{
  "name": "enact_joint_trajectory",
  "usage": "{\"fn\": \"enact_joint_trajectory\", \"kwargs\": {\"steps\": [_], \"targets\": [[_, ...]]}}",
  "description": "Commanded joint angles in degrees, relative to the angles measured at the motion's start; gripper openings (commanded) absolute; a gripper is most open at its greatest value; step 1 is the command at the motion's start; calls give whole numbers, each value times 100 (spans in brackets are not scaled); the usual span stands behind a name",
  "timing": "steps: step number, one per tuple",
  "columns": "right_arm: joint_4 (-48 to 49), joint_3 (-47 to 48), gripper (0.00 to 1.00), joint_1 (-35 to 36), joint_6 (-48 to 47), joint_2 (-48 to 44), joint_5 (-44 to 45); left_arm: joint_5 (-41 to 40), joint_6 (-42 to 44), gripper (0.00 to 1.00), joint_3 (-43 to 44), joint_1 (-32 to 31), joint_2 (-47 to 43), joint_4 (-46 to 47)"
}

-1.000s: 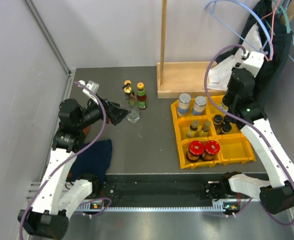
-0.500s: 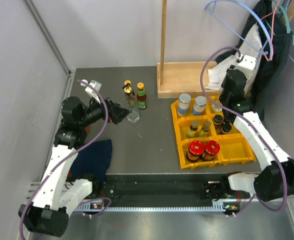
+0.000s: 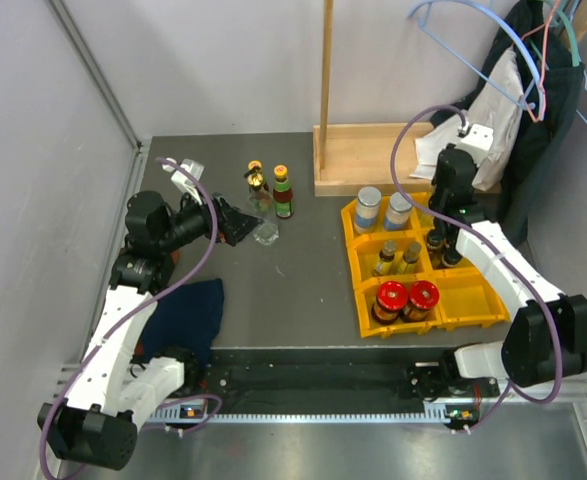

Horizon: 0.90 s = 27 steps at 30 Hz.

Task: Organize the condiment bottles
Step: Place the bottle in the storage box.

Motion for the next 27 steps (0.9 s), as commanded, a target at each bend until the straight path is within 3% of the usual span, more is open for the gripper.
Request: {"fn": "enact_joint_trajectory", "kwargs": {"steps": [1, 7, 11, 12, 14, 15, 21, 27], "targets": [[672, -46, 0, -52, 375, -38, 72, -116, 68, 99, 99, 21, -26, 152], [655, -301, 1, -60, 437, -47, 98, -309, 50, 99, 46, 21, -44, 126], [418, -301, 20, -52, 498, -73, 72, -502, 15, 99, 28, 21, -27, 91], [357, -301, 31, -52, 490, -82, 37, -572, 6, 99, 28, 21, -9, 65], [286, -301, 38, -52, 490, -117, -7, -617, -20, 99, 28, 21, 9, 30], [251, -293, 48, -52, 490, -126, -16, -704, -12, 99, 28, 21, 17, -14], [40, -319, 75, -43, 498, -293, -104, -881, -20, 99, 55, 21, 26, -173], [-215, -223, 87, 62, 411, -722, -174, -1047, -29, 99, 63, 21, 9, -243]]}}
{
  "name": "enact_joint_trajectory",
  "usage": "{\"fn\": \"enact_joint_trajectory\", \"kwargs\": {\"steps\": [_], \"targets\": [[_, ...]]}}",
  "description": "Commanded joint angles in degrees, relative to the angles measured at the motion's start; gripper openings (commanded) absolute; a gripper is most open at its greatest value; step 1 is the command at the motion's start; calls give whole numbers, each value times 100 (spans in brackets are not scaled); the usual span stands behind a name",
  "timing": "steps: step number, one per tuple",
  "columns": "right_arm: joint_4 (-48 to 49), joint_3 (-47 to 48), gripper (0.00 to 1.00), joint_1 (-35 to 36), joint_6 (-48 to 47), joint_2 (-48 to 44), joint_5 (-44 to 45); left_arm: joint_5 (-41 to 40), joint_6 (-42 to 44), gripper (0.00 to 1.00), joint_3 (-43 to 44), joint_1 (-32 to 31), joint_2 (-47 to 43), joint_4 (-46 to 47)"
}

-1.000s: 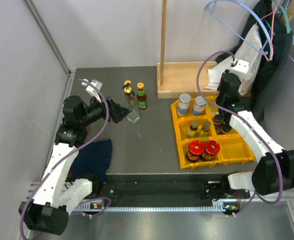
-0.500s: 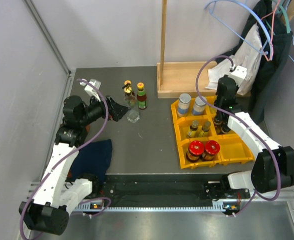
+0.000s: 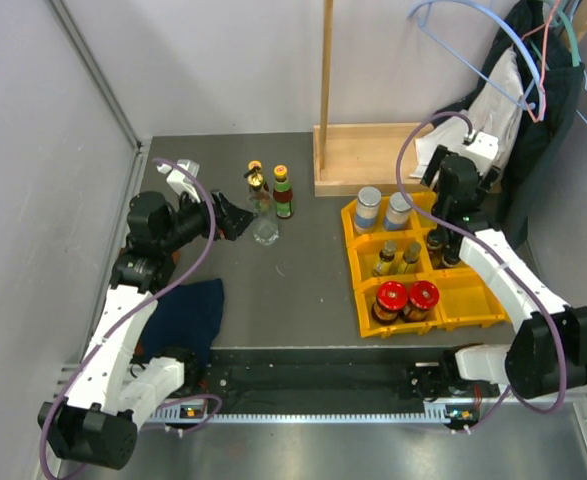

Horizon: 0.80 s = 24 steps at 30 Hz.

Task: Organize the condiment bottles
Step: Place the bottle in the storage box, then pick up the bottle from the center of the board.

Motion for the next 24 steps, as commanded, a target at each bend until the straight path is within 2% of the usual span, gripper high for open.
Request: {"fn": "enact_joint_trajectory", "kwargs": {"steps": [1, 6, 10, 15, 19, 21, 24], "targets": [[-228, 175, 89, 78, -64, -570, -219, -234, -14, 99, 55, 21, -20, 19], [-1281, 702, 99, 113, -222, -983, -809, -595, 4, 99, 107, 21, -11, -174], [-1679, 764, 99, 104, -301, -1537, -1633, -507, 126, 99, 2, 21, -28, -148], [-2074, 817, 99, 113, -214, -2214, -2180, -349, 215, 99, -235, 21, 7, 168], [-2259, 809, 99, 113, -143, -2539, -2496, -875, 215, 99, -262, -67, 164, 335], [-2251, 765, 99, 113, -117, -2706, -2576, -1217, 215, 99, -270, -339, 174, 449], [-2268, 764, 99, 104, -91, -2803, -2664, -2517, 513, 99, -446, -1242, 252, 722]]}}
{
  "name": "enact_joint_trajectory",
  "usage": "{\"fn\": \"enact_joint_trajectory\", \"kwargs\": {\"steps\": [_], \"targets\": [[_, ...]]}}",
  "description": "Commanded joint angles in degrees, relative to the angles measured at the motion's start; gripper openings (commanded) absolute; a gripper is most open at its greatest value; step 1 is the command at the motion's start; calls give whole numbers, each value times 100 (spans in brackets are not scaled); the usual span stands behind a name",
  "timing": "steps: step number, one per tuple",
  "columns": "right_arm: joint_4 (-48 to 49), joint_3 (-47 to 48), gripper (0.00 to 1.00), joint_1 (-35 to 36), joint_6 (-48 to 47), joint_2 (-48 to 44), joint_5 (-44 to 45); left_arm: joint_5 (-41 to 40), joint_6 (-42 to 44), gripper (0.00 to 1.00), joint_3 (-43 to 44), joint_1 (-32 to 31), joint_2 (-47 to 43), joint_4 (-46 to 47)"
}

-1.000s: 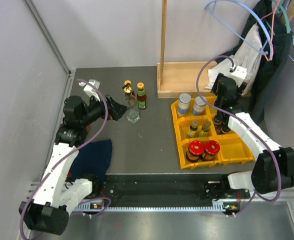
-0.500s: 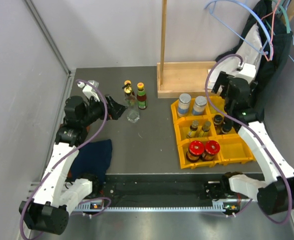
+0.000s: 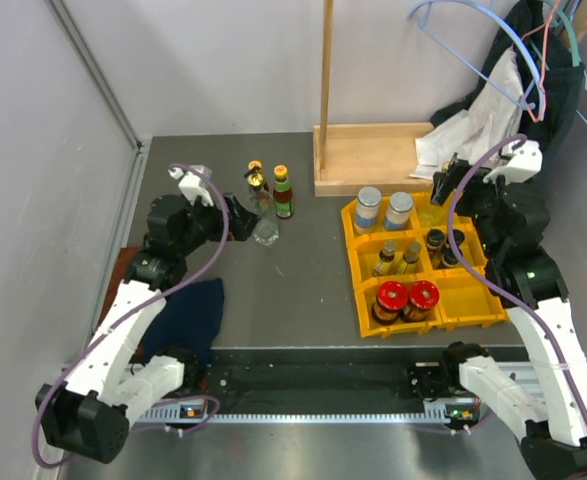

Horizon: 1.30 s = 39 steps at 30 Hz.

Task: Organize the condiment bottles
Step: Pick up the bottle from the center of the board.

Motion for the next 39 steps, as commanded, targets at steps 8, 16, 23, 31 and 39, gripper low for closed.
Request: {"fn": "enact_joint_trajectory", "kwargs": {"steps": [8, 16, 23, 31, 39], "targets": [[-241, 249, 99, 43, 100, -264, -407, -3370, 519, 99, -1073, -1996, 241, 1820], [-188, 170, 99, 43, 153, -370, -407, -3827, 843, 99, -1864, -2058, 310, 2979], [-223, 223, 99, 34, 170, -317, -581, -3696, 1038, 99, -1769, -2058, 864, 3386], [645, 144, 99, 183, 135, 261, -3086, -3933, 599, 99, -1505, -2058, 505, 2499], [1384, 829, 99, 1853, -498, 1975, -2726, -4459, -455, 99, -1575, -2049, -400, 1260]]}}
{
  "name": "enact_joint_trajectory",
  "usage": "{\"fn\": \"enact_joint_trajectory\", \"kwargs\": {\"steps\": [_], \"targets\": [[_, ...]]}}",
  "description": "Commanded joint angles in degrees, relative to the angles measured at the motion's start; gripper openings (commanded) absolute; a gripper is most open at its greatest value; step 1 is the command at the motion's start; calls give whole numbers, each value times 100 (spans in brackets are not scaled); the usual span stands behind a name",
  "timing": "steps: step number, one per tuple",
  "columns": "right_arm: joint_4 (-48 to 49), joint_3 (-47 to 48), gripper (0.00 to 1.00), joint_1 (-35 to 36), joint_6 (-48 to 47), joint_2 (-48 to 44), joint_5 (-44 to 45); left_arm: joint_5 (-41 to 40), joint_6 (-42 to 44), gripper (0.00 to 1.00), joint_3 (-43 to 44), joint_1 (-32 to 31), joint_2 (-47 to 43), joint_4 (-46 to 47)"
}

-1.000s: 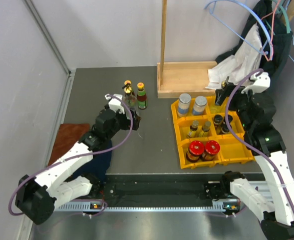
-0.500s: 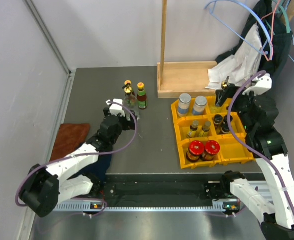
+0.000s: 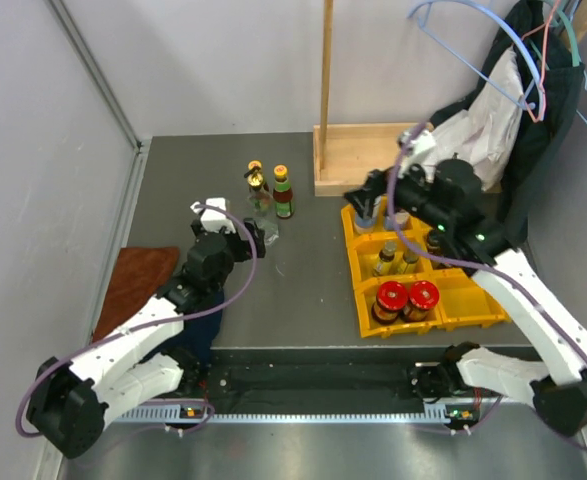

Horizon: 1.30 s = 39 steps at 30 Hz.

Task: Organize the condiment bottles
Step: Pick up the bottle from the center of the board.

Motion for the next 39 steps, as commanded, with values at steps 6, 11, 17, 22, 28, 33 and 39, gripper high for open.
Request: {"fn": "enact_joint_trajectory", "kwargs": {"steps": [6, 11, 17, 22, 28, 33, 39], "targets": [[2004, 984, 98, 955, -455, 2250, -479, -795, -1714, 99, 417, -10, -825, -1951], [2576, 1555, 91, 1377, -604, 3281, -488, -637, -2103, 99, 611, -1, -825, -2646], [2585, 2206, 75, 1773, -754, 4195, -357, -540, -2130, 99, 655, -1, -878, -2770], [2831, 2391, 72, 1887, -701, 4574, -259, -461, -2042, 99, 707, 16, -913, -2849], [2858, 2681, 68, 1940, -675, 4960, -180, -443, -1989, 99, 699, 34, -869, -2832], [2849, 2795, 60, 1949, -657, 5145, -57, -425, -1972, 99, 664, 60, -825, -2805], [2779, 2830, 45, 1958, -692, 5216, -31, -373, -1980, 99, 628, 69, -807, -2744]]}}
